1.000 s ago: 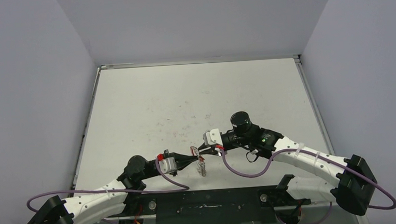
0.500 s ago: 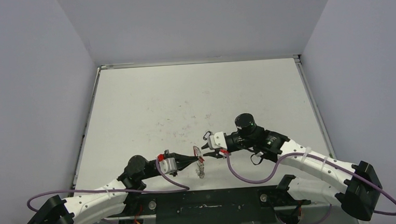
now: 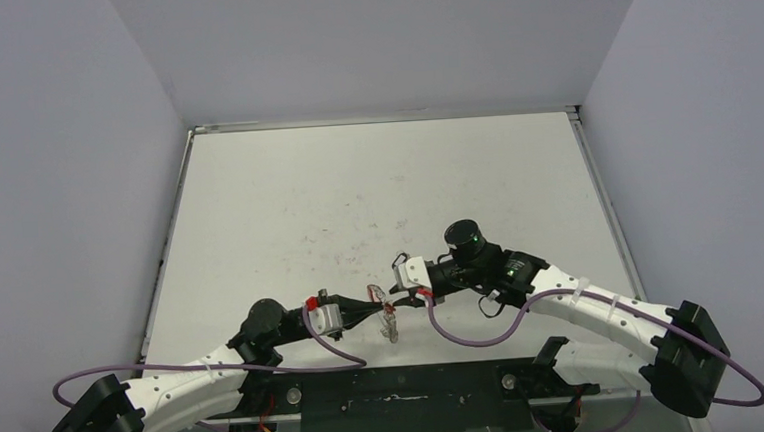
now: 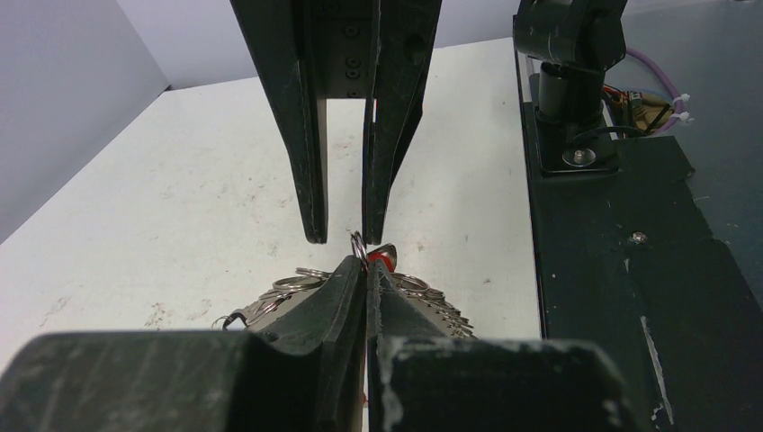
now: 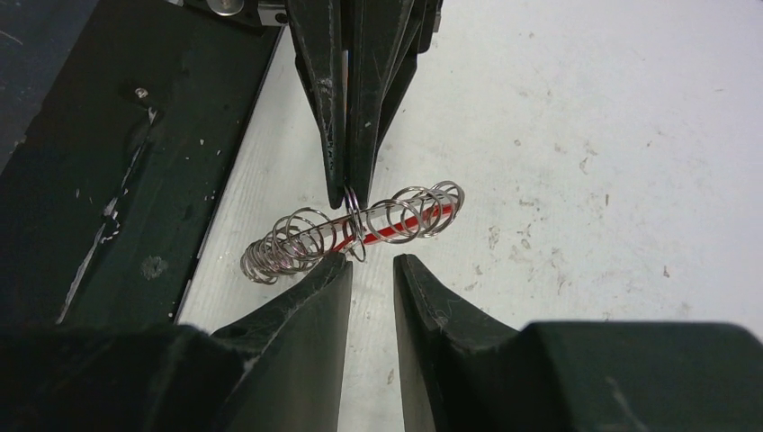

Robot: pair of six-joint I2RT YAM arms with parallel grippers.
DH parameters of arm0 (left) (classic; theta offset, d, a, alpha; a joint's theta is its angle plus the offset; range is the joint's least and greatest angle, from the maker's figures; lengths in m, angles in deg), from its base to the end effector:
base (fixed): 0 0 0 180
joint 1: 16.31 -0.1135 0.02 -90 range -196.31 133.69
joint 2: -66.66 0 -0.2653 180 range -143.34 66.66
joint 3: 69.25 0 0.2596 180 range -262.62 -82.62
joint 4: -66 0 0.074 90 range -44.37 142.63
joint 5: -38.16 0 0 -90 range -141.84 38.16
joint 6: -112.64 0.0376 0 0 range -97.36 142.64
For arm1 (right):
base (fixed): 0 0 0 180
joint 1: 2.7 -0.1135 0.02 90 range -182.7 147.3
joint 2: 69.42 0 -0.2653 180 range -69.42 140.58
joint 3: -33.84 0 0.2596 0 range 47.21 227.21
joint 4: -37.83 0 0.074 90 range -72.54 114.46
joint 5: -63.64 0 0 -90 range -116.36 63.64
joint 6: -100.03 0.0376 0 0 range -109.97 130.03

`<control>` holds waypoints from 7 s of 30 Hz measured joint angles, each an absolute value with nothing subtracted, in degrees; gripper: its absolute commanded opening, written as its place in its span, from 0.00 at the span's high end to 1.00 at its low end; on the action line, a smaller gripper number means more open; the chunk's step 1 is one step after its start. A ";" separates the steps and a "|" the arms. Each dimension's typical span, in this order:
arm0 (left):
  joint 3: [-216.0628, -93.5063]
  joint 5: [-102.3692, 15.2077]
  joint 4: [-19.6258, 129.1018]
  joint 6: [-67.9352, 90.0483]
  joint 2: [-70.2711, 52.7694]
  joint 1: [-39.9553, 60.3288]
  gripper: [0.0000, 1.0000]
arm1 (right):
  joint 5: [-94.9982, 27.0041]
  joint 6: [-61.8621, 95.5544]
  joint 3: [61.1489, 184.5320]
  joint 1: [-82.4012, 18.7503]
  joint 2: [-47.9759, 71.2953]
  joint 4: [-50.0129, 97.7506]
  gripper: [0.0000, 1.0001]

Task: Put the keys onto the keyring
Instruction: Adjust the key on the keyring.

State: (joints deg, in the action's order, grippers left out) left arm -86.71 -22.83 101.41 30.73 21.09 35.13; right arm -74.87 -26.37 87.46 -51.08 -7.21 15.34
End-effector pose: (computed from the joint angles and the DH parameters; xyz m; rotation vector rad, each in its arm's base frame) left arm 0.0913 -0.1437 0.1942 1.1080 1.0645 -0.9731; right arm 0.1368 0.1964 0.2584 -1.7245 1.1341 1.0142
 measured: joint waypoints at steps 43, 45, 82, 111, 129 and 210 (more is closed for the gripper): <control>-86.74 -22.83 100.82 30.82 22.47 35.13 1.00 | -76.11 -23.99 89.01 -52.61 -4.30 15.49 0.86; -86.74 -22.83 100.82 30.82 22.47 35.15 1.00 | -76.14 -23.97 89.01 -52.61 -4.28 15.69 0.85; -98.01 -35.31 59.60 37.99 37.86 35.13 0.68 | -55.87 -11.90 119.59 -59.80 18.87 -18.69 1.00; -99.35 -29.80 64.03 40.96 26.06 35.13 0.89 | -54.13 -10.46 121.42 -61.66 19.74 -21.45 1.00; -99.76 -29.25 65.08 40.83 21.07 35.13 1.00 | -52.66 -10.94 121.33 -61.66 19.72 -21.99 0.86; -86.98 -30.52 87.18 32.40 32.00 35.11 1.00 | -69.38 -10.28 93.62 -53.75 -2.64 15.34 0.69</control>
